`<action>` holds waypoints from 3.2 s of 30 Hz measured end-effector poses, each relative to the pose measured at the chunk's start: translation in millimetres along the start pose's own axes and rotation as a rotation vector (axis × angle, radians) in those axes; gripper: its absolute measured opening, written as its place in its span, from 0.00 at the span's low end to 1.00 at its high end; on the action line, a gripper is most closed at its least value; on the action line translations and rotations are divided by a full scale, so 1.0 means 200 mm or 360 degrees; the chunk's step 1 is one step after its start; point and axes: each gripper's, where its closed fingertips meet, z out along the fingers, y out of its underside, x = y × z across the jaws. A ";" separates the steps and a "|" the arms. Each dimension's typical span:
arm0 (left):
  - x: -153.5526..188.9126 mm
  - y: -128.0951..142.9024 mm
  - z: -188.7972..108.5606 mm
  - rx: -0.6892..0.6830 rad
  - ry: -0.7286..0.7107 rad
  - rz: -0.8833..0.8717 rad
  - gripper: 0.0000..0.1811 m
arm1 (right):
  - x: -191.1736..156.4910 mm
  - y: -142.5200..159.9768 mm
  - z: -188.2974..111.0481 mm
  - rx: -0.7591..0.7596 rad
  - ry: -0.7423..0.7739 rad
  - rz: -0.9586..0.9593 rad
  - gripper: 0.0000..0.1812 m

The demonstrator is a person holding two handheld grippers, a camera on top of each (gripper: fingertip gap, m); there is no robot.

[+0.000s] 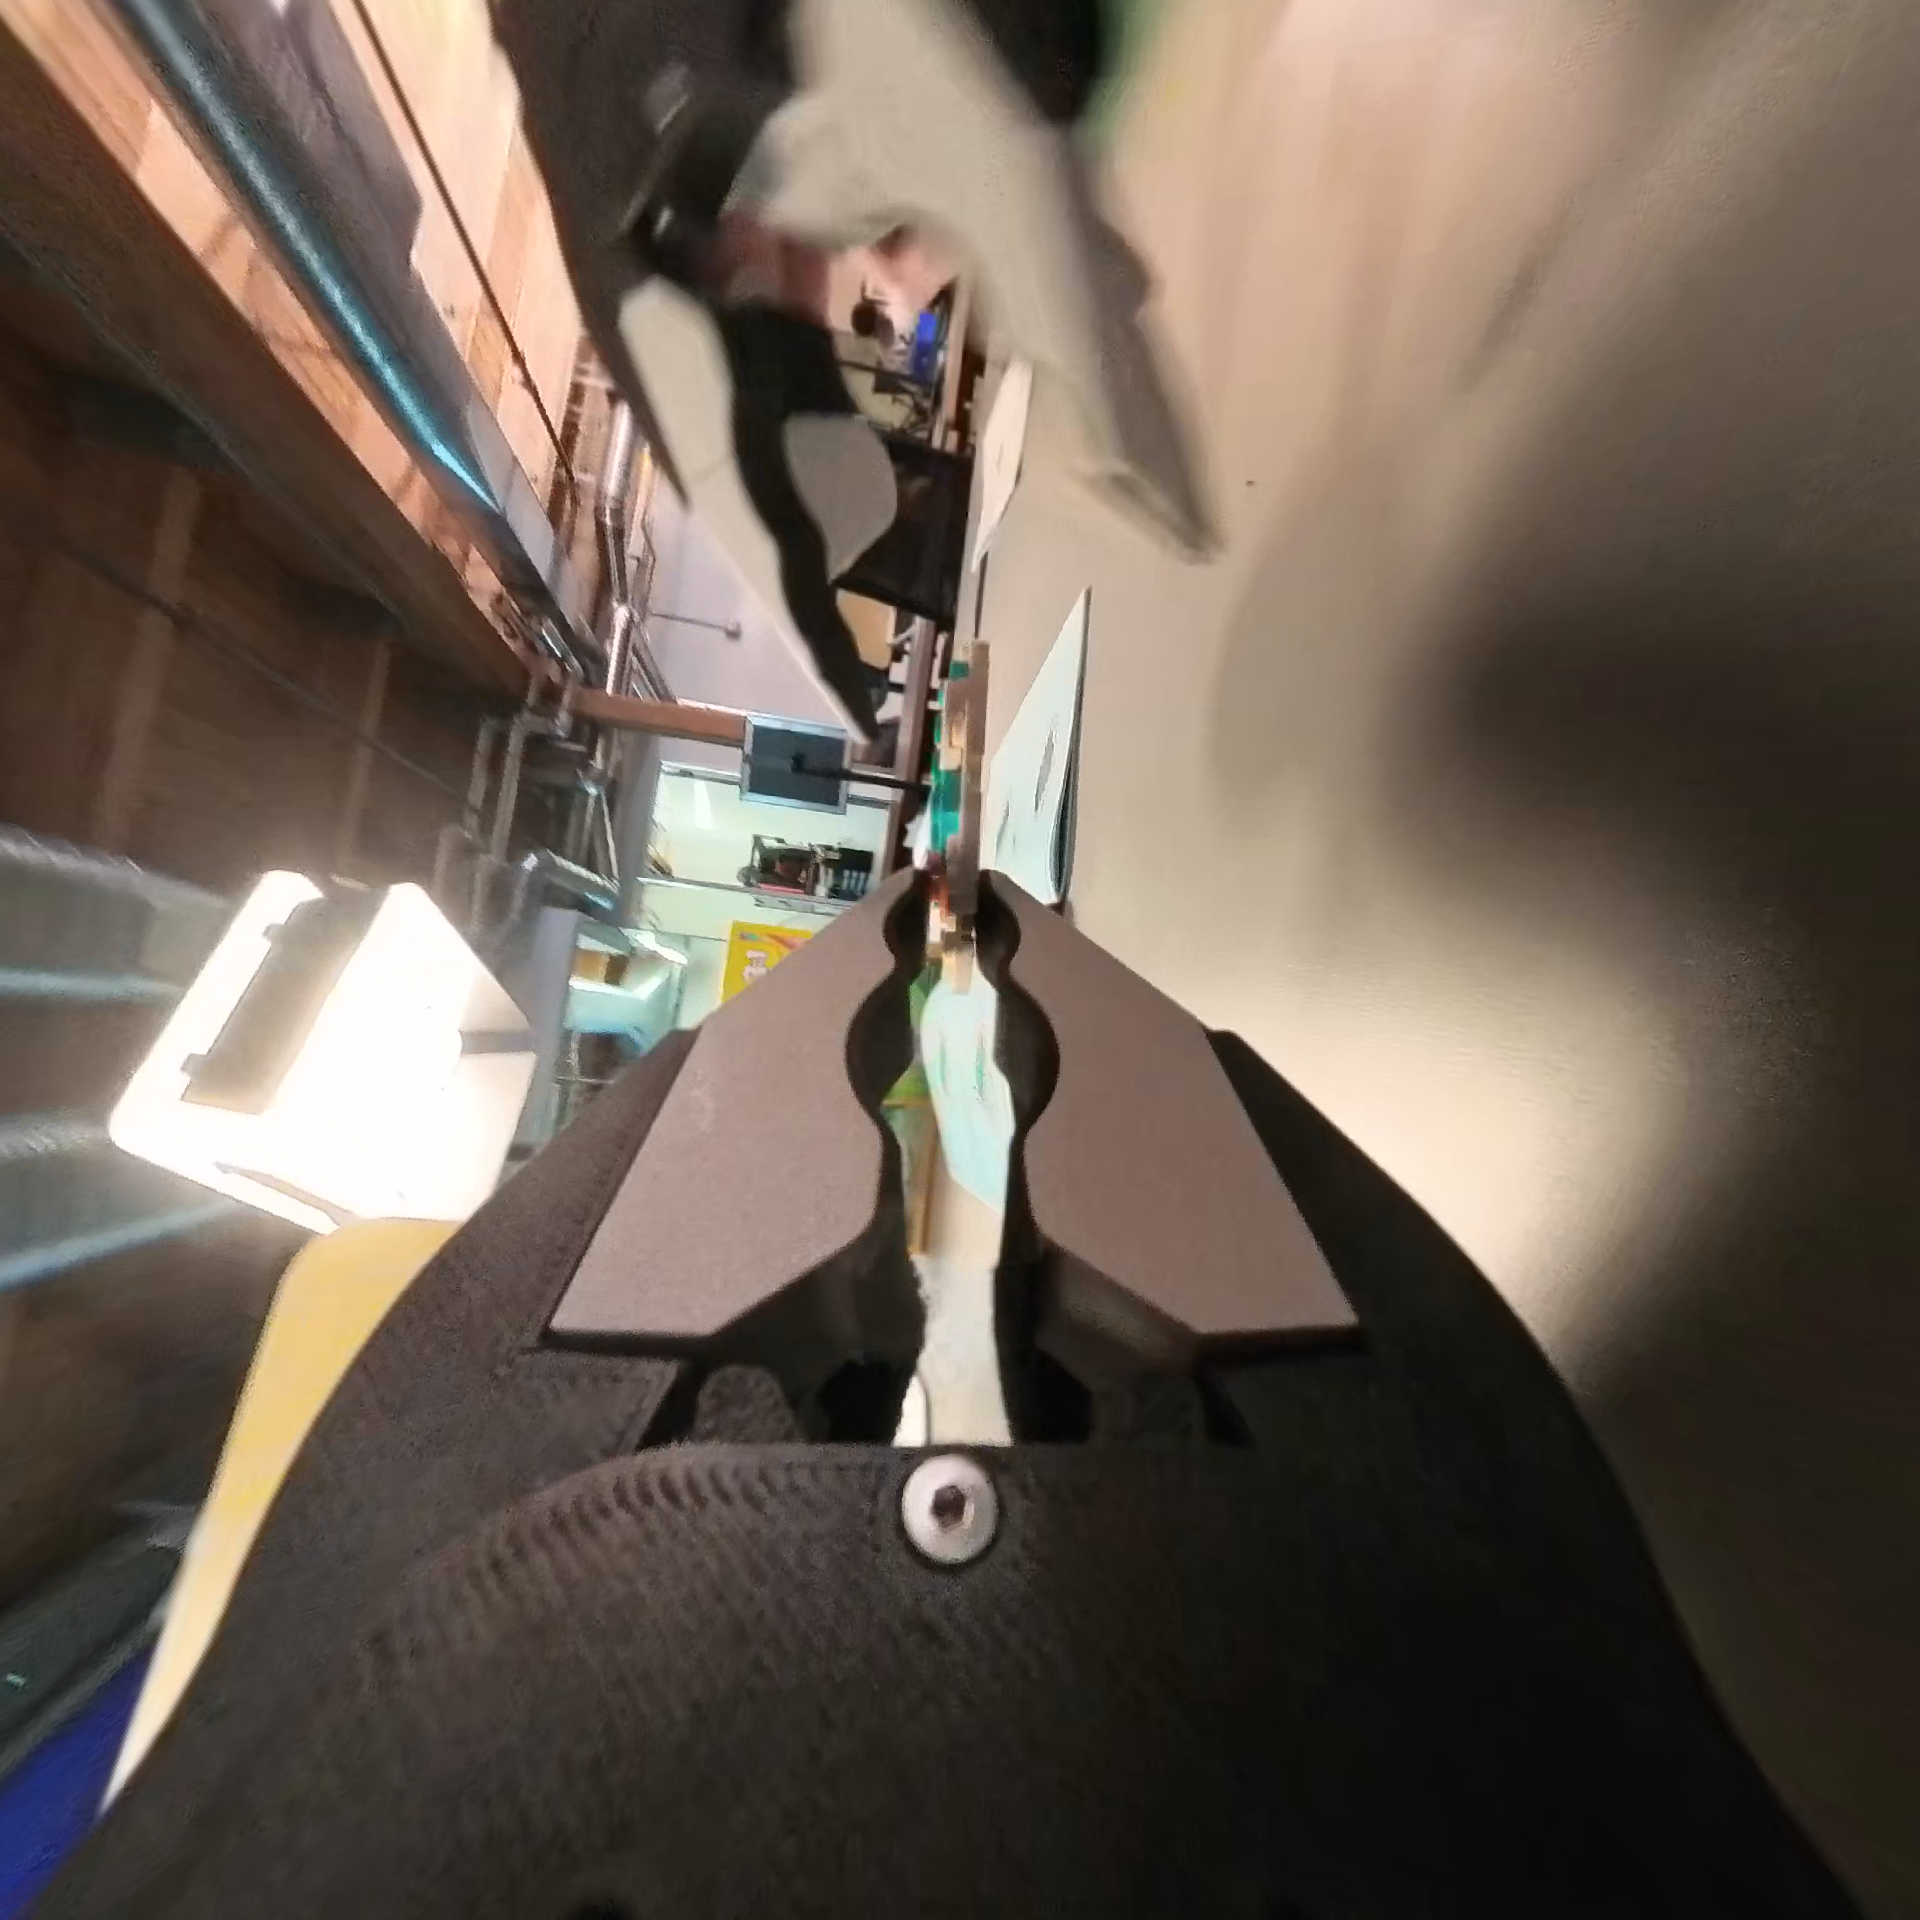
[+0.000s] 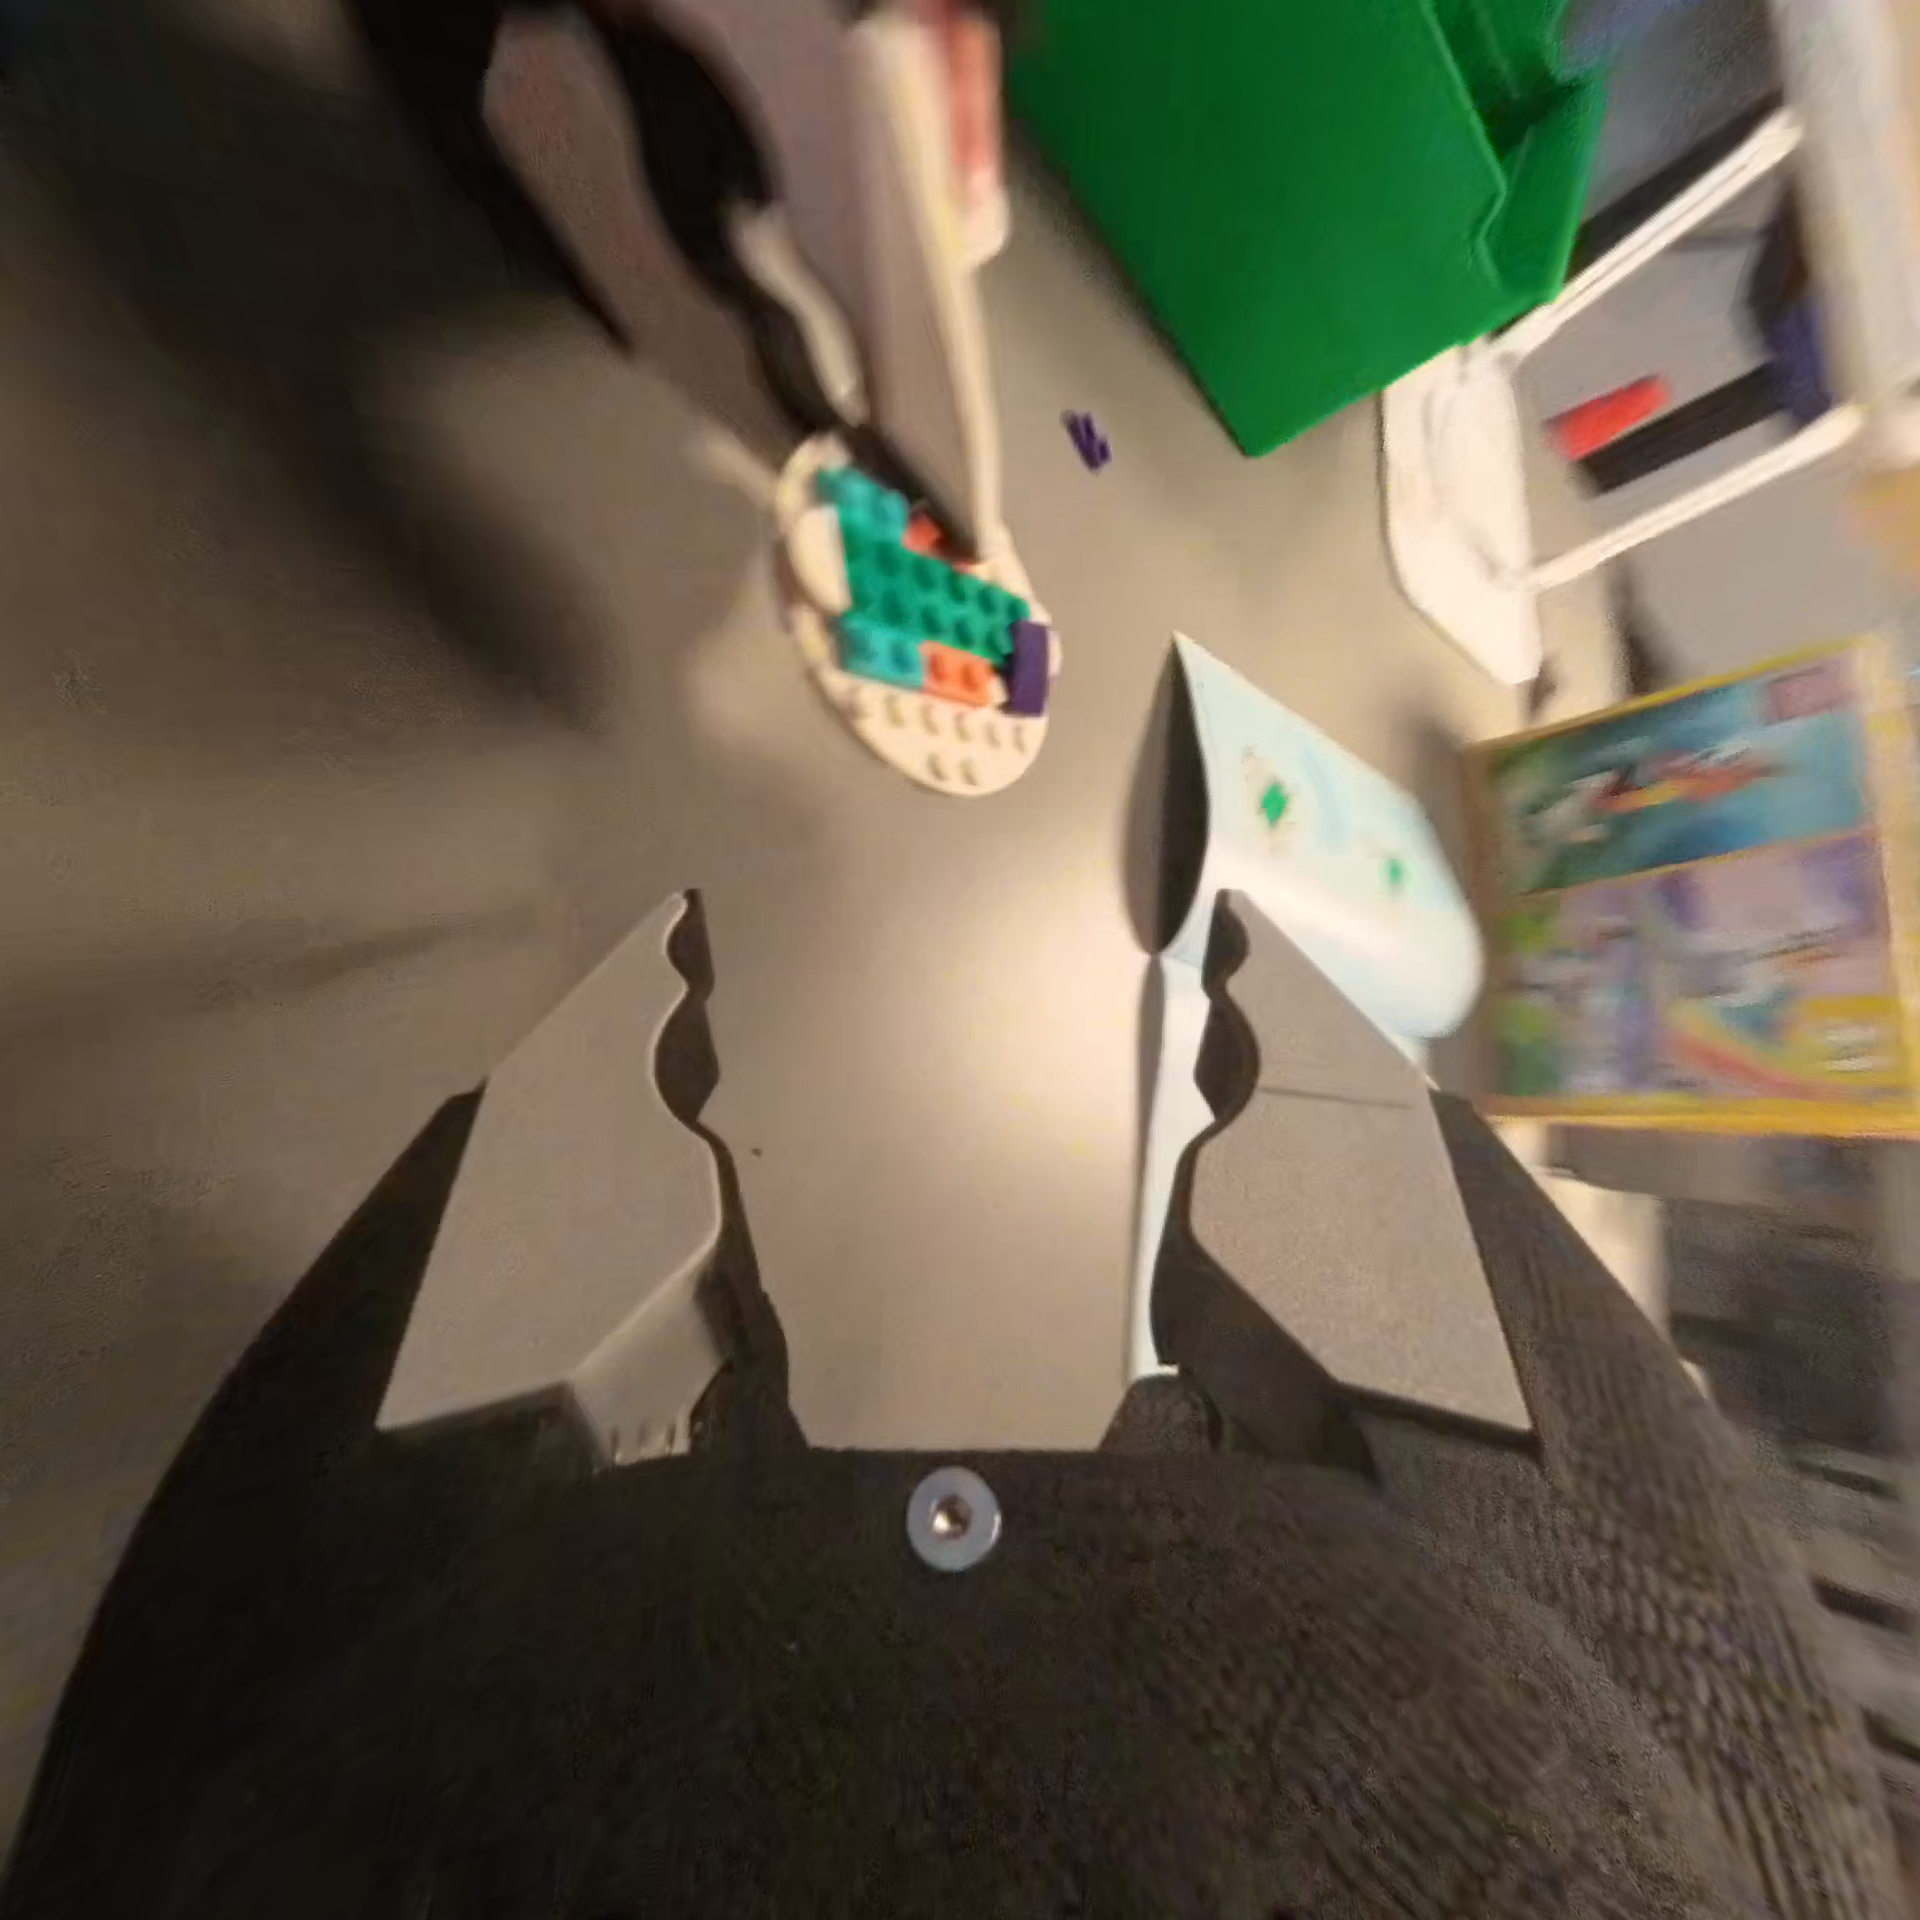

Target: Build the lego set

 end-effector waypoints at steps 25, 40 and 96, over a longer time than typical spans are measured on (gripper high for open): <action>0.03 -0.03 -0.01 0.0057 0.0059 -0.0018 0.04 | 0.05 -0.16 0.15 -0.0161 0.0684 -0.0854 0.05; 0.12 -0.05 -0.01 0.0077 0.0176 0.0082 0.04 | -0.02 -0.10 0.16 -0.0245 0.0450 -0.1196 0.05; 0.01 -0.05 -0.05 0.0305 0.0276 -0.0585 0.04 | -0.02 -0.16 0.12 -0.0058 0.0317 -0.0467 0.10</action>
